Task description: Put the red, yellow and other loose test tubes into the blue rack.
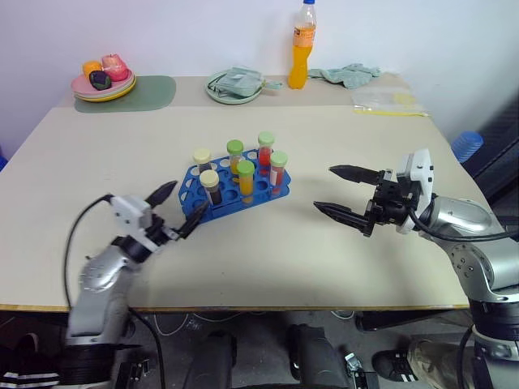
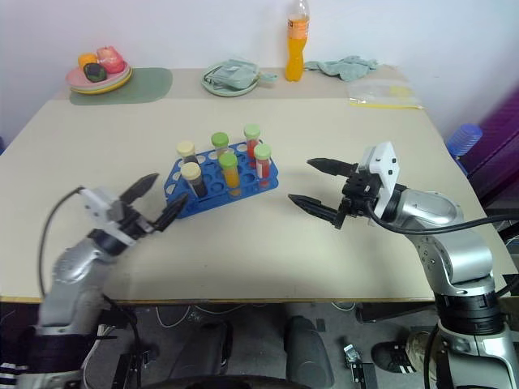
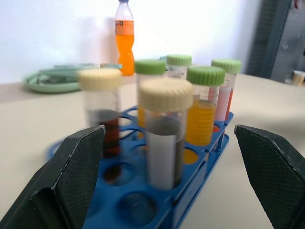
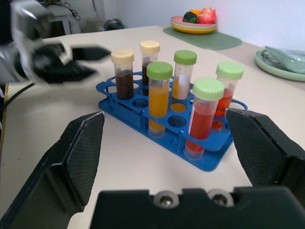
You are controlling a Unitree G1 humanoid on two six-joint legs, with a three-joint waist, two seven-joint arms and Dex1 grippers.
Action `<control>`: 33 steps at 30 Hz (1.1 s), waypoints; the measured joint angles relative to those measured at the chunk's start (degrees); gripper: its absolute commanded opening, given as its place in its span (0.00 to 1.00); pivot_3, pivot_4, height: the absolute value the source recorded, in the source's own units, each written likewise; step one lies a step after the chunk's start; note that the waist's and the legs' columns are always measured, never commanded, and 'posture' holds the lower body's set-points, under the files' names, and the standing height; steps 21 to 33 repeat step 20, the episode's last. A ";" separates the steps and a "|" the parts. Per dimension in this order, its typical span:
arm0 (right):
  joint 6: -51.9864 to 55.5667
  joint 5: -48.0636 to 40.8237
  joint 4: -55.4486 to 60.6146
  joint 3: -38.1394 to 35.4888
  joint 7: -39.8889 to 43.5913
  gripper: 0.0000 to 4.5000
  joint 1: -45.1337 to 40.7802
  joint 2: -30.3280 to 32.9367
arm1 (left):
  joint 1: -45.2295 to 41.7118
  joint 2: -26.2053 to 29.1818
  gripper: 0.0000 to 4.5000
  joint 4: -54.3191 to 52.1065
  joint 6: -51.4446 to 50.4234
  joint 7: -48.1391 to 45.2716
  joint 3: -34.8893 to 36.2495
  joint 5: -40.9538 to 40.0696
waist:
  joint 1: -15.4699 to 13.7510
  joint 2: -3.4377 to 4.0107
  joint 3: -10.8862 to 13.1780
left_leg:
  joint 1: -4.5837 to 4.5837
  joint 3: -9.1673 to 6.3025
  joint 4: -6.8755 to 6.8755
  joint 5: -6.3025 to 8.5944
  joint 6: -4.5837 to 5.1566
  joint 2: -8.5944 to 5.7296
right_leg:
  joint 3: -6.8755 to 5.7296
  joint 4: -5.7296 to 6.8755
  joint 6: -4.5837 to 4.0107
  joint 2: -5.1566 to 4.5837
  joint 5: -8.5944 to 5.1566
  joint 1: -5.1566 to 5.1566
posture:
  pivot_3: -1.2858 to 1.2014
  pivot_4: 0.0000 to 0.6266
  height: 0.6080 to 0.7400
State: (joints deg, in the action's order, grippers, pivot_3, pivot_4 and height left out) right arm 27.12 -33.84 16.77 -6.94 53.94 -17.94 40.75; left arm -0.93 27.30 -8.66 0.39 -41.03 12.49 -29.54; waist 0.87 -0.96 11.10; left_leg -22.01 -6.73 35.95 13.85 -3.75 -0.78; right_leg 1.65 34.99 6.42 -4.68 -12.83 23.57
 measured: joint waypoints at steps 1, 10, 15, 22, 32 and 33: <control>0.03 0.00 -0.42 0.09 0.75 1.00 -0.12 0.33 | 1.57 2.87 1.00 -0.77 -1.92 -2.58 1.94 -2.61 | 0.04 0.00 0.01 | -0.05 0.01 -0.01 0.01 0.00 0.00 | 0.00 -0.01 0.00 -0.01 0.00 0.06 | 0.52 0.24 1.00; -0.04 0.53 -2.51 0.00 5.05 1.00 -0.07 2.99 | 7.59 19.27 1.00 0.32 -12.60 -18.49 12.41 -11.25 | -0.11 0.01 0.07 | -0.45 0.07 0.03 0.01 0.00 0.03 | -0.02 -0.01 -0.02 -0.05 0.00 0.47 | 0.52 0.24 1.00; 0.24 0.98 -2.18 -0.33 4.29 1.00 -0.46 3.35 | 1.07 20.03 1.00 3.49 -14.08 -22.46 12.20 -11.69 | -0.07 0.00 0.07 | -0.46 0.09 0.00 0.01 0.00 0.05 | -0.02 -0.01 -0.03 -0.04 0.01 0.48 | 0.52 0.24 1.00; 0.12 1.01 -1.79 -1.74 4.33 1.00 1.61 4.28 | -2.41 19.86 1.00 4.69 -14.79 -23.59 9.83 -10.34 | -0.08 0.00 0.07 | -0.46 0.09 -0.05 0.01 0.01 0.06 | -0.02 -0.01 -0.18 -0.02 0.11 0.51 | 0.52 0.24 1.00; 0.12 1.01 -1.79 -1.74 4.33 1.00 1.61 4.28 | -2.41 19.86 1.00 4.69 -14.79 -23.59 9.83 -10.34 | -0.08 0.00 0.07 | -0.46 0.09 -0.05 0.01 0.01 0.06 | -0.02 -0.01 -0.18 -0.02 0.11 0.51 | 0.52 0.24 1.00; 0.12 1.01 -1.79 -1.74 4.33 1.00 1.61 4.28 | -2.41 19.86 1.00 4.69 -14.79 -23.59 9.83 -10.34 | -0.08 0.00 0.07 | -0.46 0.09 -0.05 0.01 0.01 0.06 | -0.02 -0.01 -0.18 -0.02 0.11 0.51 | 0.52 0.24 1.00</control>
